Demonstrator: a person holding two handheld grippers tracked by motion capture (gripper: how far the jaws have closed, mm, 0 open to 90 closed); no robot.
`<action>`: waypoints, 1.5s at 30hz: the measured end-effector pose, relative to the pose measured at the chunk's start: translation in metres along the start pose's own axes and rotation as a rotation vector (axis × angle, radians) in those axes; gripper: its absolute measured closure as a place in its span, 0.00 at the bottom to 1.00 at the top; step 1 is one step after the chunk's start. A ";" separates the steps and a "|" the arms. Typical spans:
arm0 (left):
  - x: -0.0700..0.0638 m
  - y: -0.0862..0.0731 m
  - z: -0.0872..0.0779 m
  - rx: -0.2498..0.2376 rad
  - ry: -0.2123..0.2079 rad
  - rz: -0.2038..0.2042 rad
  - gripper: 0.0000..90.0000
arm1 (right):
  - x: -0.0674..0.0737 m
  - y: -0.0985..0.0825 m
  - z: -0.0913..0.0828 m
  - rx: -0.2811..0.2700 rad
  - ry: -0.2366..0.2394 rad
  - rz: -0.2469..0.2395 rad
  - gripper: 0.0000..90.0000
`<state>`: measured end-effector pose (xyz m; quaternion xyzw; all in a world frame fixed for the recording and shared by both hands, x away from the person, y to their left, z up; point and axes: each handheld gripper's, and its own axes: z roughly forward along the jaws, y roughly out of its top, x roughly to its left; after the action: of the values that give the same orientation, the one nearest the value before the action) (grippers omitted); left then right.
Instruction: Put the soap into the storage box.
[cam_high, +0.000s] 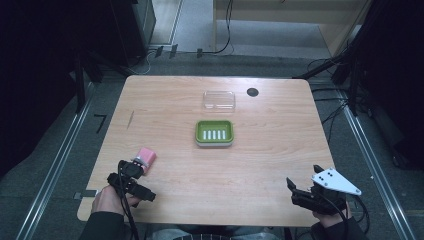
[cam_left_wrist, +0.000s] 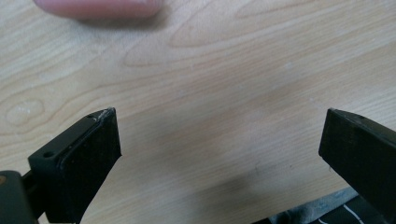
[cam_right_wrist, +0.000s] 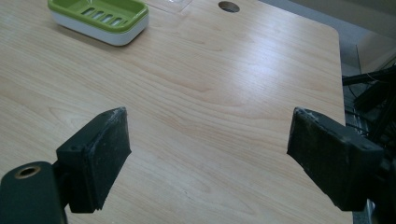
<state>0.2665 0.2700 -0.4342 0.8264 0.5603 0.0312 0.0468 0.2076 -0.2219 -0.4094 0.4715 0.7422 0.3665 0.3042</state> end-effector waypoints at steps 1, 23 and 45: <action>0.001 0.001 0.000 -0.003 -0.002 0.001 0.00 | 0.001 0.000 0.000 0.002 0.000 -0.009 0.15; 0.023 0.015 -0.007 -0.051 -0.009 -0.021 0.00 | 0.005 0.002 0.001 0.008 -0.001 -0.020 0.15; 0.035 0.052 -0.007 -0.077 -0.017 -0.030 0.00 | 0.008 0.006 0.006 0.008 0.021 -0.027 0.15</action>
<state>0.3269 0.2833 -0.4214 0.8156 0.5708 0.0449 0.0840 0.2126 -0.2114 -0.4083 0.4588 0.7532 0.3641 0.2994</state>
